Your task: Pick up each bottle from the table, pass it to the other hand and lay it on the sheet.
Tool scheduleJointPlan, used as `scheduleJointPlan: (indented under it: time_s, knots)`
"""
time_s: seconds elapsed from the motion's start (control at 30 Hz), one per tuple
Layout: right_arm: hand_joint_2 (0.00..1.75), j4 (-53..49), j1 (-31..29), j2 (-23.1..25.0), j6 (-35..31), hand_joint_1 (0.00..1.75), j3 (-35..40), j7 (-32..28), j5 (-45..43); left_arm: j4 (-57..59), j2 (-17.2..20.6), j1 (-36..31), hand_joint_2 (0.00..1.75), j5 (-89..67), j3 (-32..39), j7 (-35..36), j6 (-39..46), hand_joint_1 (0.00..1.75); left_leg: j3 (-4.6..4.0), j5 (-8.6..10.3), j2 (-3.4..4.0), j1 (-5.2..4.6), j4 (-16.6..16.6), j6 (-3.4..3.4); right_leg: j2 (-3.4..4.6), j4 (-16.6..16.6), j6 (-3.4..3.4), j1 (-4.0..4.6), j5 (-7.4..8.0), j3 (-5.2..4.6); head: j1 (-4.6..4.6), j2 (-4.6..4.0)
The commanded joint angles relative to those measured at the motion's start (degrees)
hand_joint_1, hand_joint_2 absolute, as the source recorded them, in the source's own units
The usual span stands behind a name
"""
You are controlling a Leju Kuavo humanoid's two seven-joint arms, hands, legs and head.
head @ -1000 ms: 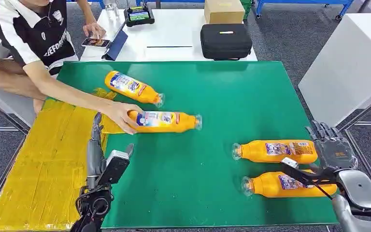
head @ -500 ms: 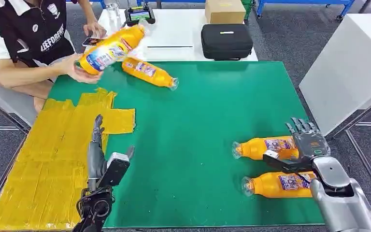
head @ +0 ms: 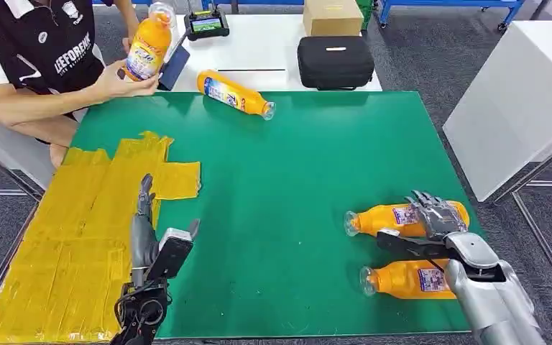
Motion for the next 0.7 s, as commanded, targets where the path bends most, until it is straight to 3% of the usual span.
scheduleJointPlan:
  time_s: [0.03,0.3,0.37,0.43,0.47,0.5,0.6,0.7]
  knots:
    - [1.75,10.9,-3.7,1.5,0.6,0.0,4.3,-0.2,-0.3,3.0,0.2,-1.0,1.75,-0.1,0.3,0.4,0.1,0.0,0.2,-0.02,0.05,0.12,0.0,-0.26,-0.04,-0.1,-0.04,0.1,0.03,0.23,0.02,0.0]
    - [1.75,18.2,-4.8,0.6,3.2,0.03,7.2,4.6,1.6,3.3,0.3,-0.8,1.75,-0.7,-0.9,1.5,-0.5,0.0,0.34,0.0,0.01,0.14,0.0,-0.27,-0.1,-0.2,-0.07,0.13,0.2,0.44,0.0,0.0]
    - [1.75,20.0,-4.8,0.3,3.7,1.01,7.8,4.9,2.0,3.9,0.3,-1.1,1.75,-0.8,-1.2,1.8,-0.3,0.0,0.44,0.03,0.03,0.14,-0.1,-0.27,-0.16,-0.2,-0.08,0.15,0.21,0.52,0.0,0.0]
    - [1.75,20.0,-4.6,0.4,3.5,1.01,7.8,5.0,2.0,3.9,0.3,-1.1,1.75,-0.8,-1.2,1.8,-0.3,0.0,0.7,-0.01,0.12,0.09,0.0,-0.16,-0.03,-0.2,-0.06,0.11,0.18,0.72,0.0,0.0]
    - [1.75,20.0,-4.5,0.4,3.5,1.55,7.8,5.0,2.0,3.9,0.4,-1.1,1.75,-0.8,-1.2,1.8,-0.3,0.0,0.63,0.05,0.02,0.13,0.0,-0.24,-0.15,-0.3,-0.07,0.15,0.23,0.7,-0.02,0.0]
    - [1.75,19.7,-4.1,0.5,2.7,1.71,8.1,5.6,2.3,3.9,0.4,-1.2,1.75,-0.8,-1.3,1.8,-0.4,0.0,0.8,0.02,0.06,0.12,0.0,-0.17,-0.08,-0.3,-0.05,0.16,0.21,0.84,0.02,0.0]
    - [1.75,16.5,-2.0,0.7,-3.3,1.75,8.1,7.0,3.3,3.3,0.6,-0.9,1.75,-0.8,-1.4,1.9,-0.8,0.0,0.5,0.21,-0.08,0.22,0.0,-0.34,-0.27,-0.5,-0.06,0.24,0.34,0.63,0.04,0.0]
    - [1.75,12.8,-0.5,1.1,-8.1,1.75,6.6,8.5,4.5,2.0,0.8,0.0,1.75,-0.8,-1.2,2.0,-1.4,0.0,0.82,0.12,-0.01,0.16,-0.1,-0.1,-0.12,-0.4,0.02,0.19,0.26,0.97,0.0,0.0]
